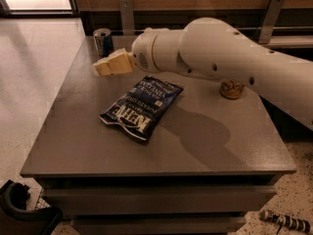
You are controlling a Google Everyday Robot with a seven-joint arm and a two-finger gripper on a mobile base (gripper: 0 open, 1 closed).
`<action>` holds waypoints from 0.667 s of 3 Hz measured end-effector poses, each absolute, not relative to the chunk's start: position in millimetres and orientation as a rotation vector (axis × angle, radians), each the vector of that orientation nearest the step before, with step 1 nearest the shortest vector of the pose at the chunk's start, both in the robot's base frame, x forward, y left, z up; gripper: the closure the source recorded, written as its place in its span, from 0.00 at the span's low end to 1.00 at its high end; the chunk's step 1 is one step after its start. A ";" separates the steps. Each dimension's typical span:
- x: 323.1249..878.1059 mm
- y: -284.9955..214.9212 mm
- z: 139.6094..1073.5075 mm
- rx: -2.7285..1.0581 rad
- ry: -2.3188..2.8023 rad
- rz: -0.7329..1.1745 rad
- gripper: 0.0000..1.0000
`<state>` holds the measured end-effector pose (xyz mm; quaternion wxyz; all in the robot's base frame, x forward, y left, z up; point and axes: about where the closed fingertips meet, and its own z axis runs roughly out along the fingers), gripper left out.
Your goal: Knock redbull can over
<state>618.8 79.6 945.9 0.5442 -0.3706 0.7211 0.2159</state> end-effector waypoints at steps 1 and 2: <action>643.5 90.5 931.8 -0.780 1.709 0.508 0.00; 668.8 104.7 909.3 -0.676 1.705 0.516 0.00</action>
Offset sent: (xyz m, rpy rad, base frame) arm 0.0727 0.0365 -0.0609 0.1737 0.0089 -0.2008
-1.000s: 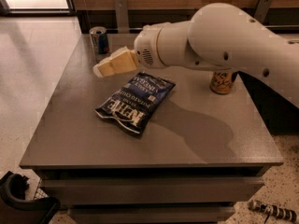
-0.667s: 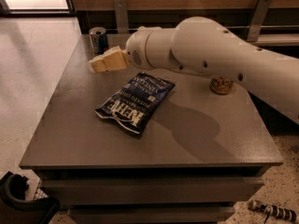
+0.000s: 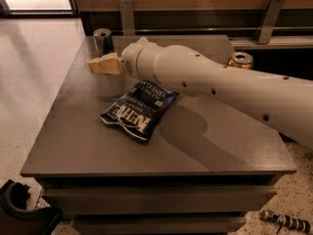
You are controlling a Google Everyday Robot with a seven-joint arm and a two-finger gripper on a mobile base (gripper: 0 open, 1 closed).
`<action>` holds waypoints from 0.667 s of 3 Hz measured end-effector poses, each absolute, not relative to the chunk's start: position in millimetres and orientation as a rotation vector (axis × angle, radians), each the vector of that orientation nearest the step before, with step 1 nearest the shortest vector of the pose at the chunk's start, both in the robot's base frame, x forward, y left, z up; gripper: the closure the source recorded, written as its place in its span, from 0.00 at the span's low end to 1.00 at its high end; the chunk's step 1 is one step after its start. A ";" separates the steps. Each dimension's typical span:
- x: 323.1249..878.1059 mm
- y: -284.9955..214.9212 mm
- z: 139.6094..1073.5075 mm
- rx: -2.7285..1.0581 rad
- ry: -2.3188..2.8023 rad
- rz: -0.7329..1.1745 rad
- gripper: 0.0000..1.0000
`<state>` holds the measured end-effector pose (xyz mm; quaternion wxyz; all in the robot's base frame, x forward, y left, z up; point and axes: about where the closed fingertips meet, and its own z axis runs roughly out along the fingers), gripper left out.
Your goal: Knock redbull can over
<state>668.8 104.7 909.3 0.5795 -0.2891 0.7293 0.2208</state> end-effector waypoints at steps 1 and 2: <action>686.8 113.0 893.8 -0.625 1.697 0.521 0.00; 703.1 118.3 882.2 -0.611 1.692 0.526 0.00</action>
Offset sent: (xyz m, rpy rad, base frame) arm 0.0616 0.0170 -0.0458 0.0654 -0.0056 -0.0470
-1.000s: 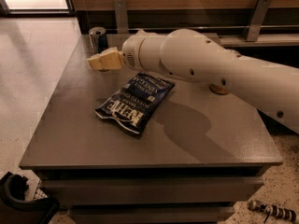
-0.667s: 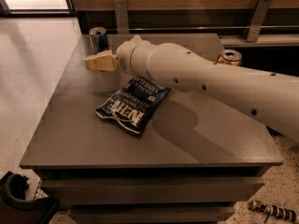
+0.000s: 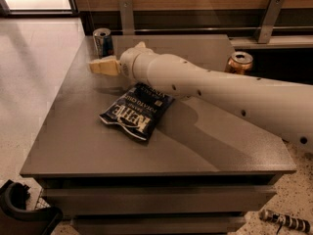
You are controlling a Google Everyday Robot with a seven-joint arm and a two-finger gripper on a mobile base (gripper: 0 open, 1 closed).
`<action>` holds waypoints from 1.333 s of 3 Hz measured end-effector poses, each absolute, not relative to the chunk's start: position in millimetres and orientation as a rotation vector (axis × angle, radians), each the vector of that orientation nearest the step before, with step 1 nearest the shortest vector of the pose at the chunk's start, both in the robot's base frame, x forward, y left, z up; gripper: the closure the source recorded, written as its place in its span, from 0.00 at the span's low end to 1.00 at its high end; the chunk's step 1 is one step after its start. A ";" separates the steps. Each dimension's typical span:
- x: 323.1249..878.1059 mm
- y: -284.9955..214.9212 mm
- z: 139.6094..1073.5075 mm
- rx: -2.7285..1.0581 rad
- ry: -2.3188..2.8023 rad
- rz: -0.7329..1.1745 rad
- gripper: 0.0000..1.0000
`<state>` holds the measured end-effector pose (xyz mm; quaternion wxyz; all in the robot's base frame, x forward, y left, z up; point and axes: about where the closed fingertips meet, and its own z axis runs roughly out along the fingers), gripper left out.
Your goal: Knock redbull can over
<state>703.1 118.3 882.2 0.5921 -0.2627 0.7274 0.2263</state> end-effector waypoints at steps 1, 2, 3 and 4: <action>717.1 121.9 875.9 -0.615 1.685 0.531 0.00; 729.1 121.8 878.5 -0.644 1.672 0.525 0.00; 734.7 121.9 880.1 -0.653 1.663 0.524 0.00; 740.7 130.1 879.7 -0.656 1.646 0.543 0.00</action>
Offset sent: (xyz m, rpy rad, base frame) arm 0.0368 -0.0009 -0.0027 -0.0315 -0.0290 0.0377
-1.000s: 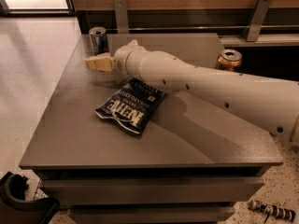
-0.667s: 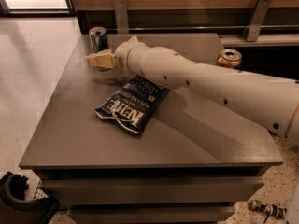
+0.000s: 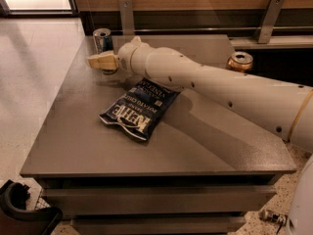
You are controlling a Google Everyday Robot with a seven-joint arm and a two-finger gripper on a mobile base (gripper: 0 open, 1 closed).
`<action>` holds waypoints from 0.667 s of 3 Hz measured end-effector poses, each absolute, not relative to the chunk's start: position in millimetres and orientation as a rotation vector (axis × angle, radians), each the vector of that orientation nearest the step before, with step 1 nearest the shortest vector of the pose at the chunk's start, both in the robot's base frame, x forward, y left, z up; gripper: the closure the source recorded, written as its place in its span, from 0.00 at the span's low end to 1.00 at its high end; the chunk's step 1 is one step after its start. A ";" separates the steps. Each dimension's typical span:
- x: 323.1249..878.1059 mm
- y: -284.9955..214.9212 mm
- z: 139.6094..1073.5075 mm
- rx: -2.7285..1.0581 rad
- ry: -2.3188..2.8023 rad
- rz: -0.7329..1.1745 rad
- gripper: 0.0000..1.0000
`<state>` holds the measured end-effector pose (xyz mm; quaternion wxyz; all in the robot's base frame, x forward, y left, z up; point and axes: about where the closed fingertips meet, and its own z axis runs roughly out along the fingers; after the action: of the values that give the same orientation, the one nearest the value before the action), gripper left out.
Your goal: Knock redbull can over
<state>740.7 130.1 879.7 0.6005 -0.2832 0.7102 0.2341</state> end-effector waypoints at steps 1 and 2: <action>747.6 138.5 882.3 -0.661 1.621 0.559 0.15; 747.2 140.5 882.5 -0.662 1.620 0.562 0.39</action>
Offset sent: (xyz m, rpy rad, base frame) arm 0.0061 0.0074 0.0023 0.0136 -0.0143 0.0135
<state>747.2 140.5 882.5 0.6064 -0.2863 0.7008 0.2430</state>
